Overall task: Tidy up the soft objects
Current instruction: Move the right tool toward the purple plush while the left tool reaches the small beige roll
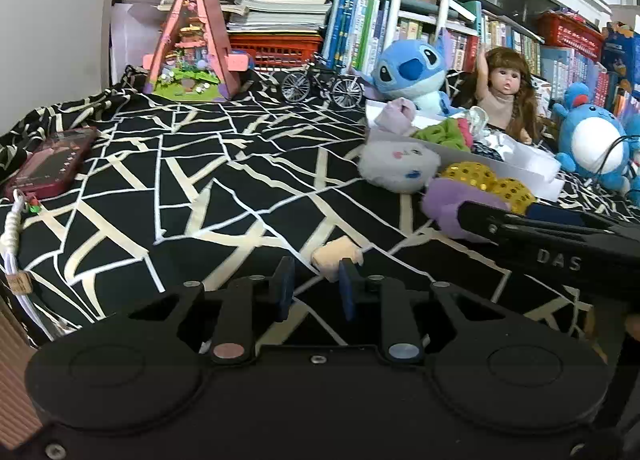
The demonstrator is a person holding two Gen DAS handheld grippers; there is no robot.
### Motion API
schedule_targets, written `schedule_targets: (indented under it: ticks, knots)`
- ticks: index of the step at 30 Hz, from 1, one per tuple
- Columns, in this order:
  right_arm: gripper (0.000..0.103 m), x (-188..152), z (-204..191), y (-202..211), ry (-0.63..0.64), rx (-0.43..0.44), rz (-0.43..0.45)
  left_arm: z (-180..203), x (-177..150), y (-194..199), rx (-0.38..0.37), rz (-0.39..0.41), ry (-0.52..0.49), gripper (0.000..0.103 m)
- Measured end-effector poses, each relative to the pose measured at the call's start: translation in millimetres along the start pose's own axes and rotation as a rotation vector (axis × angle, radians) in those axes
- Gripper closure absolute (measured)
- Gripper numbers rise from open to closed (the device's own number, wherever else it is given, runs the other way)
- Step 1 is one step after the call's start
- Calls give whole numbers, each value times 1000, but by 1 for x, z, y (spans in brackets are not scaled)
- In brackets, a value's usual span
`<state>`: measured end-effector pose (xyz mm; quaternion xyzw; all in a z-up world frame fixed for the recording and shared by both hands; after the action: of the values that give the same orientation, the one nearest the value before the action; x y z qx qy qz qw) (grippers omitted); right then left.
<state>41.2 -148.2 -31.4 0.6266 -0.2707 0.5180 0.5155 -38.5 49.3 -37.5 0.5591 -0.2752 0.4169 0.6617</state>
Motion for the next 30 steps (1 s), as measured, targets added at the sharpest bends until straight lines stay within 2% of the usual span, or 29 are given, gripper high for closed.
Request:
schedule_targets:
  ticks: [10,14,24,30]
  knots:
    - [13,0,-4,-4,5,10,-22,-11,11,-15,31,16,-3,79]
    - [12,0,-5,-7,15,-6,-38,-10,13,-16,6,22,2,64]
    - [11,4,-11,-12,87,-48,-45,0,11,-16,-33,27,-19,53]
    - [16,7,-3,-13,101,-89,-70,4,11,-23,-44,22,-30,55]
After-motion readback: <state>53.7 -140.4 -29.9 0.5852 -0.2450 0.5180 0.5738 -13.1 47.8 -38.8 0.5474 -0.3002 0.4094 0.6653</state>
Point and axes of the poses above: each gripper's, at about its wrist camera, not at the fingertips, and y roughly against the way its jaws point, z to its right, x to its top, the point moved 4 cm from there along -y, roughly the way its jaws point, and after that the axes turned 7 degrees about y, right-handed, at the moved point
